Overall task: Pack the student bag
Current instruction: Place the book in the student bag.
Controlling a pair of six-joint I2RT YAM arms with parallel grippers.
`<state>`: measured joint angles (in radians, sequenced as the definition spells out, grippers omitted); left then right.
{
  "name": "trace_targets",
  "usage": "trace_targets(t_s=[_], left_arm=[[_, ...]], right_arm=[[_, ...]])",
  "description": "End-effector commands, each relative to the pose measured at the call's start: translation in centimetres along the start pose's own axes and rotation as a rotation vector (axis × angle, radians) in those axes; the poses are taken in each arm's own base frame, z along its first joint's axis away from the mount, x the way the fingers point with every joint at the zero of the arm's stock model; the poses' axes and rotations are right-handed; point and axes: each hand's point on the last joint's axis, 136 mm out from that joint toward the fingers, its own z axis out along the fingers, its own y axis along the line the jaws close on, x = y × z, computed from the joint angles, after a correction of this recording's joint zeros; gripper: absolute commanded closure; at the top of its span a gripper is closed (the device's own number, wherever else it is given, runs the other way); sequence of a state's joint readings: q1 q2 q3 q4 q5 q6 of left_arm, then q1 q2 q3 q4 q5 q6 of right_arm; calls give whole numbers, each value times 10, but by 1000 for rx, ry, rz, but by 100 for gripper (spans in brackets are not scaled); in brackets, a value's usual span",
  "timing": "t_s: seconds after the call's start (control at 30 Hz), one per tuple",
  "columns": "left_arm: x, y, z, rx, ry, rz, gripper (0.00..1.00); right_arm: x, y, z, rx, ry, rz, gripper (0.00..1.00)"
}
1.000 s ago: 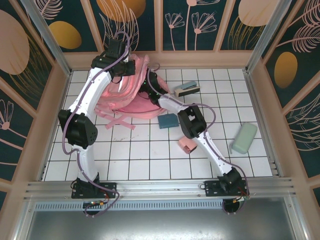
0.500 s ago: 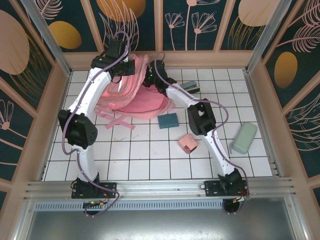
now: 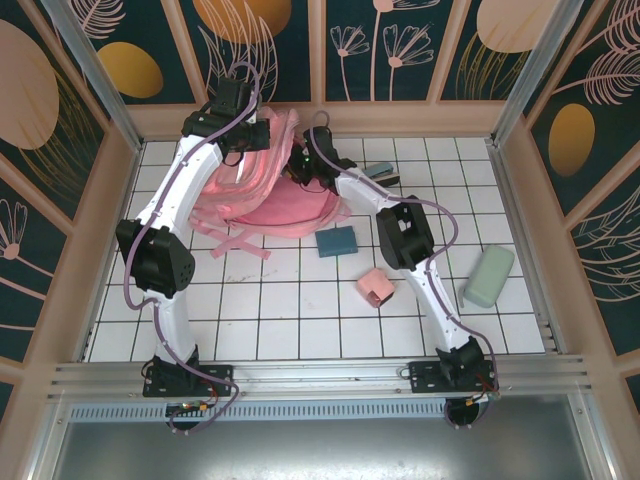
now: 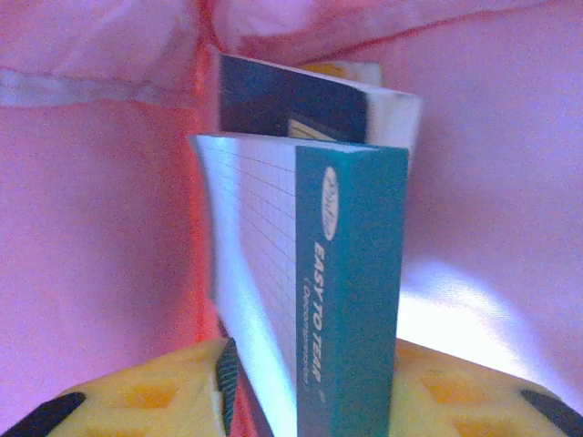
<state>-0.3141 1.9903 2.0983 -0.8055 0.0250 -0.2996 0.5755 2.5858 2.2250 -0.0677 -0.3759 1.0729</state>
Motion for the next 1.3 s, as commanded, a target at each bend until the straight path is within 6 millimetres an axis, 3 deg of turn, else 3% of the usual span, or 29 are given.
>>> trace_targets(t_s=[0.0, 0.1, 0.17, 0.33, 0.47, 0.67, 0.77, 0.83, 0.93, 1.07, 1.27], left_arm=[[-51, -23, -35, 76, -200, 33, 100], [-51, -22, -36, 74, -200, 34, 100], [-51, -22, -37, 76, -201, 34, 100], [-49, -25, -35, 90, -192, 27, 100], [-47, -29, -34, 115, -183, 15, 100], [-46, -31, -32, 128, -177, 4, 100], [-46, -28, -31, 114, -179, 6, 100], [-47, -26, -30, 100, -182, 10, 100], [-48, -25, -29, 92, -186, 13, 100], [-50, -21, -27, 68, -190, 17, 100], [-49, -18, -23, 56, -186, 16, 100]], right_arm=[[-5, 10, -15, -10, 7, -20, 64], [-3, 5, -16, 8, 14, -29, 80], [-1, 3, -16, -2, 19, -32, 100], [3, 14, -7, -89, 38, -12, 100], [7, 20, 12, -140, 63, 8, 100], [17, 12, 40, -172, 108, 49, 100], [17, 16, 34, -167, 113, 22, 69], [12, 30, 20, -174, 95, -24, 57], [4, 48, 0, -186, 75, -67, 49], [-3, 65, -25, -166, 70, -115, 46], [8, 57, -49, -67, 123, -144, 45]])
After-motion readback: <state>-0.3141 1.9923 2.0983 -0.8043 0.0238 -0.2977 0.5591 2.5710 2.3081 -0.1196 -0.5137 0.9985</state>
